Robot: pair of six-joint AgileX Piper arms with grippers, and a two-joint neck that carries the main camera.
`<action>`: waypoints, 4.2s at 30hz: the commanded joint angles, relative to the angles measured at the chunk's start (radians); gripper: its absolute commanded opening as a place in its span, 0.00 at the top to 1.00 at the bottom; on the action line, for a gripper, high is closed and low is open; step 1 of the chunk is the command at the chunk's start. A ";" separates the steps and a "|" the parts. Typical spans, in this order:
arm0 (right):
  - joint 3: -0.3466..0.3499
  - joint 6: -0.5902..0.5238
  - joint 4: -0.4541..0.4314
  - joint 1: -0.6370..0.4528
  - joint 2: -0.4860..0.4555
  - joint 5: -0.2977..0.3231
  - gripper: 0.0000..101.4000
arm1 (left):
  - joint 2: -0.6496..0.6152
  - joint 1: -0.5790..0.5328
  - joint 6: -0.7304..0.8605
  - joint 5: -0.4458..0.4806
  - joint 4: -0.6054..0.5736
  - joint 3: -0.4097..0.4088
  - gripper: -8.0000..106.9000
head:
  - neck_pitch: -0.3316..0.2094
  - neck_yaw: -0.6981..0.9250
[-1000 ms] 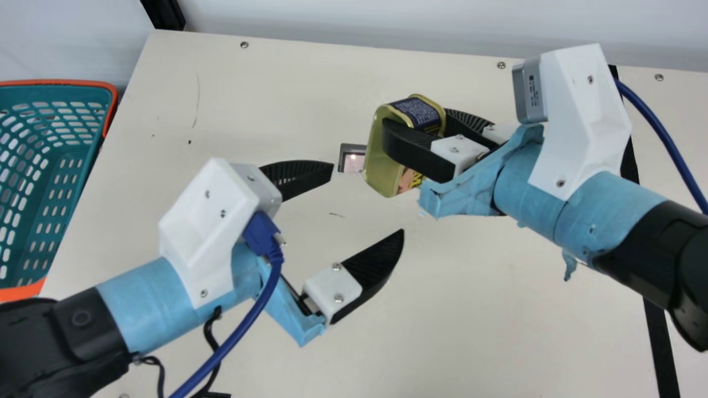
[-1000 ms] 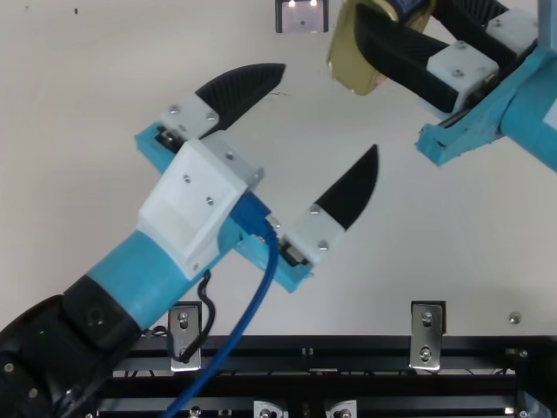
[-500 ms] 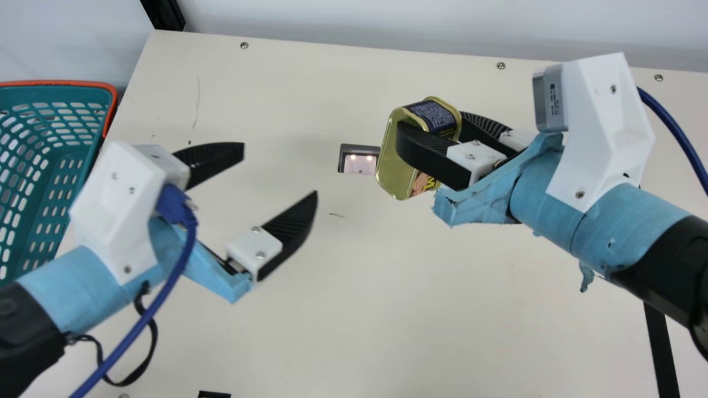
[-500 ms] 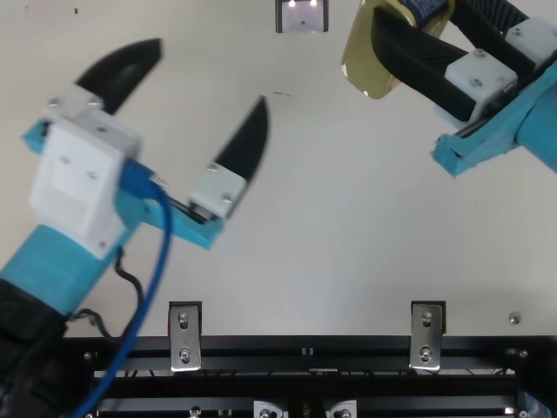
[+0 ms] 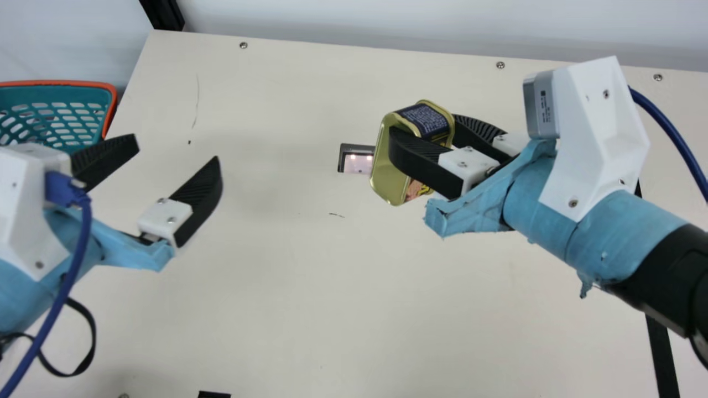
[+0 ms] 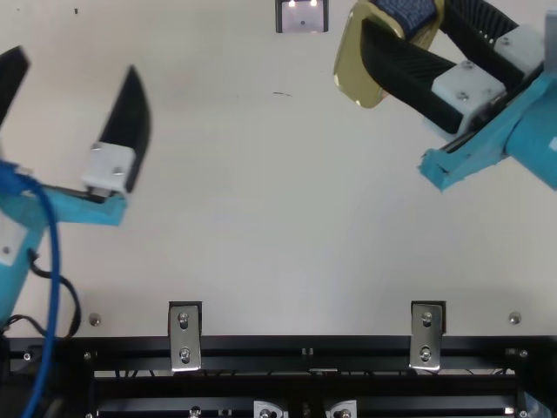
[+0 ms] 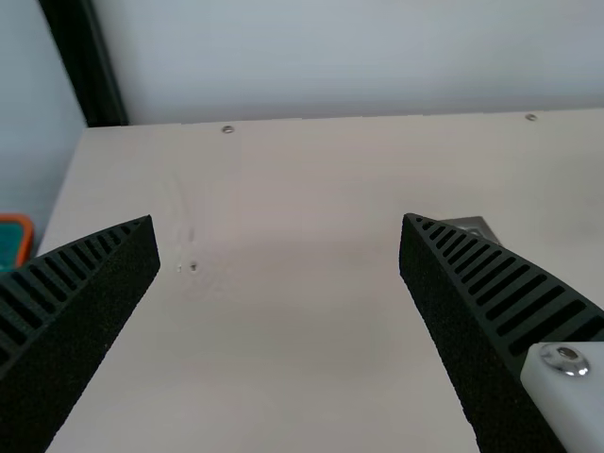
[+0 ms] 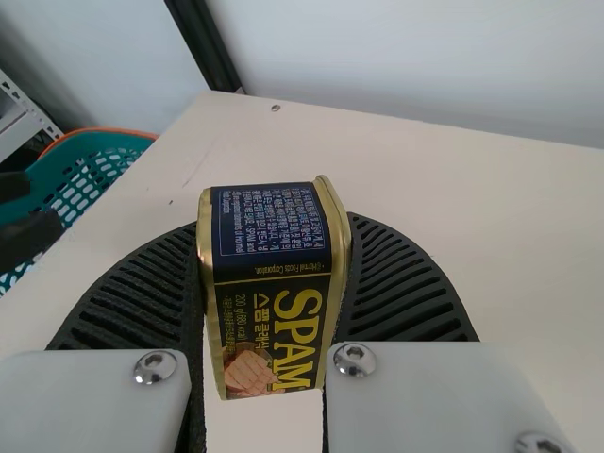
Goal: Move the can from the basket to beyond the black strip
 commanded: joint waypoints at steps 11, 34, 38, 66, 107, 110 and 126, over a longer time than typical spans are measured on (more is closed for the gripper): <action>-0.017 0.105 -0.103 0.095 0.029 -0.053 1.00 | -0.207 0.257 0.056 0.028 0.026 0.056 0.15 | -0.004 -0.004; 0.013 0.310 -0.361 0.104 0.060 -0.140 1.00 | -0.222 0.273 0.056 0.029 0.026 0.056 0.15 | -0.017 -0.101; 0.018 0.359 -0.427 0.063 0.049 -0.134 1.00 | -0.222 0.273 0.056 0.029 0.026 0.056 0.15 | -0.027 -0.152; 0.028 0.384 -0.673 -0.428 -0.140 0.095 1.00 | -0.222 0.273 0.056 0.029 0.026 0.056 0.15 | -0.097 -0.487; -0.258 -0.077 -0.843 -0.954 0.236 0.321 1.00 | -0.222 0.273 0.056 0.029 0.026 0.056 0.15 | -0.097 -0.487; -0.266 -0.060 -0.870 -0.944 0.260 0.337 1.00 | -0.222 0.273 0.056 0.029 0.026 0.056 0.15 | -0.097 -0.487; -0.246 0.010 -0.946 -0.902 0.337 0.356 1.00 | -0.222 0.273 0.056 0.029 0.026 0.056 0.15 | -0.097 -0.487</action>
